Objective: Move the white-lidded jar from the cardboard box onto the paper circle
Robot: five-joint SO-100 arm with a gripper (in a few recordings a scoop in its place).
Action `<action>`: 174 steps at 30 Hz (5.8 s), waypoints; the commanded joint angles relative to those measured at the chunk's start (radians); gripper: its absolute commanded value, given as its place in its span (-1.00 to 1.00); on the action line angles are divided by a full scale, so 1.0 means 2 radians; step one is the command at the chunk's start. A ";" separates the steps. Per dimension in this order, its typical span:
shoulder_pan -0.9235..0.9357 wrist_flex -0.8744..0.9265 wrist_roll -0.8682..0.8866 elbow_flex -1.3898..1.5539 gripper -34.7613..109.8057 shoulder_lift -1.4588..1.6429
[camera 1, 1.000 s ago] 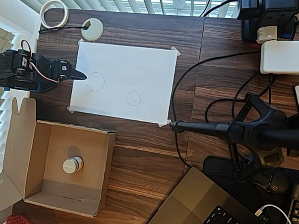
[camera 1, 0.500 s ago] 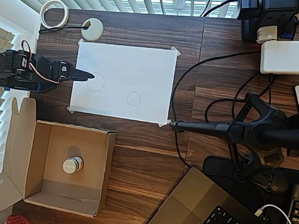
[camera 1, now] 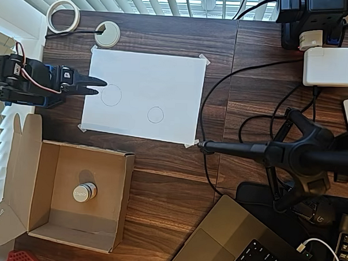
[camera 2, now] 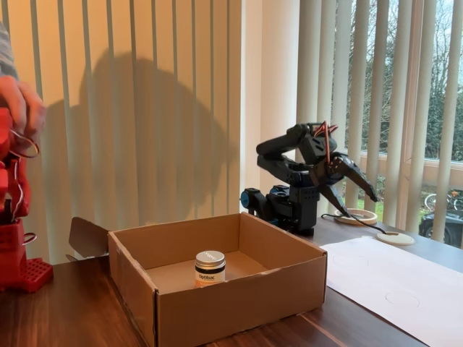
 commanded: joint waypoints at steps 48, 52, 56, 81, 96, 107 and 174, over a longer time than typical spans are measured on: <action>0.518 -0.334 -0.719 -0.578 0.16 -0.817; 0.519 -0.323 -0.734 -0.578 0.17 -0.830; 0.526 -0.290 -0.749 -0.574 0.17 -0.828; 0.536 -0.255 -0.772 -0.484 0.12 -0.782; 0.534 -0.258 -0.772 -0.477 -0.21 -0.778; 0.528 -0.258 -0.769 -0.471 -0.43 -0.718; 0.058 -0.403 -0.769 -0.292 -0.52 -0.663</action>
